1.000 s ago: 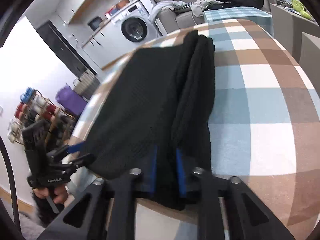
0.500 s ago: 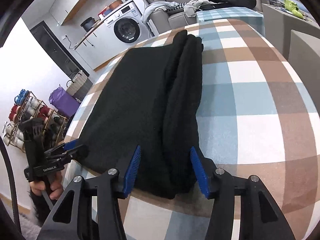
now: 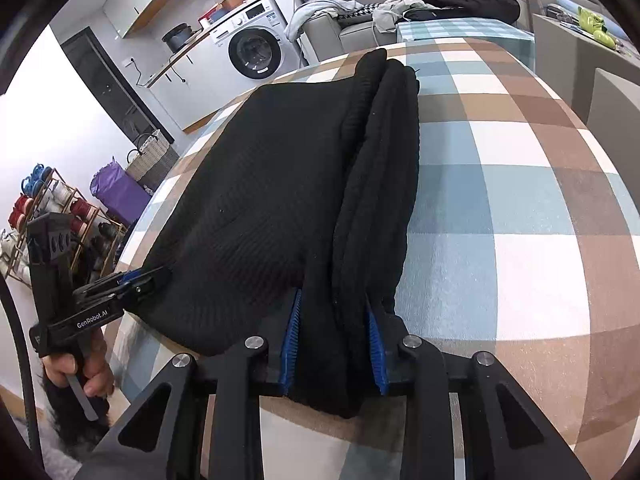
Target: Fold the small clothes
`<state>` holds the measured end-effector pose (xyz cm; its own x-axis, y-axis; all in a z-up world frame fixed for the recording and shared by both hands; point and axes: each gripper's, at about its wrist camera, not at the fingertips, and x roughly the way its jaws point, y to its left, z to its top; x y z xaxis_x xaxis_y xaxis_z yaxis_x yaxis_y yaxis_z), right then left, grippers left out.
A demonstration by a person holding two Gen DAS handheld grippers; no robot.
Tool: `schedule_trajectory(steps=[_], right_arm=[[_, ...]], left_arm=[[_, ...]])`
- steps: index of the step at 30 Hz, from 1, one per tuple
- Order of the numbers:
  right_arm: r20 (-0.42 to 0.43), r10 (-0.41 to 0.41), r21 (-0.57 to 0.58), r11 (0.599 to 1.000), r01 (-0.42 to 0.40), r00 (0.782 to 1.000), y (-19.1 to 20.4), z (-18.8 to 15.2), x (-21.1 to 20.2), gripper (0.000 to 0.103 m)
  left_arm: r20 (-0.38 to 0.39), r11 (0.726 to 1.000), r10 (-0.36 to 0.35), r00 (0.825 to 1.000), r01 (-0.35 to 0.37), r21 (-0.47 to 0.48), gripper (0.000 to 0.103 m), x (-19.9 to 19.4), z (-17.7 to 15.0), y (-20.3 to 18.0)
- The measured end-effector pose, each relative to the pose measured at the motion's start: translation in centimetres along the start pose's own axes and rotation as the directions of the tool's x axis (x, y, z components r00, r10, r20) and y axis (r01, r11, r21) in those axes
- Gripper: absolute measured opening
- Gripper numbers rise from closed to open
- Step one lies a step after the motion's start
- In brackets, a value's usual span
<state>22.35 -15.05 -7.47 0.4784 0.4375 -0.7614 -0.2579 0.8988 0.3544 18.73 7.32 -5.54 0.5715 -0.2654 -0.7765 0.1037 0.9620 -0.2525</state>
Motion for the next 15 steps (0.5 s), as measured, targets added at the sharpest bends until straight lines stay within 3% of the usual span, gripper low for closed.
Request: schedule_trajectory(steps=[15], right_arm=[[0.016, -0.010, 0.027, 1.000, 0.009, 1.000, -0.2, 2.3, 1.7, 0.030]], left_arm=[[0.013, 0.999, 0.041, 0.999, -0.041, -0.009, 0.029, 2.4, 3.5, 0.7]])
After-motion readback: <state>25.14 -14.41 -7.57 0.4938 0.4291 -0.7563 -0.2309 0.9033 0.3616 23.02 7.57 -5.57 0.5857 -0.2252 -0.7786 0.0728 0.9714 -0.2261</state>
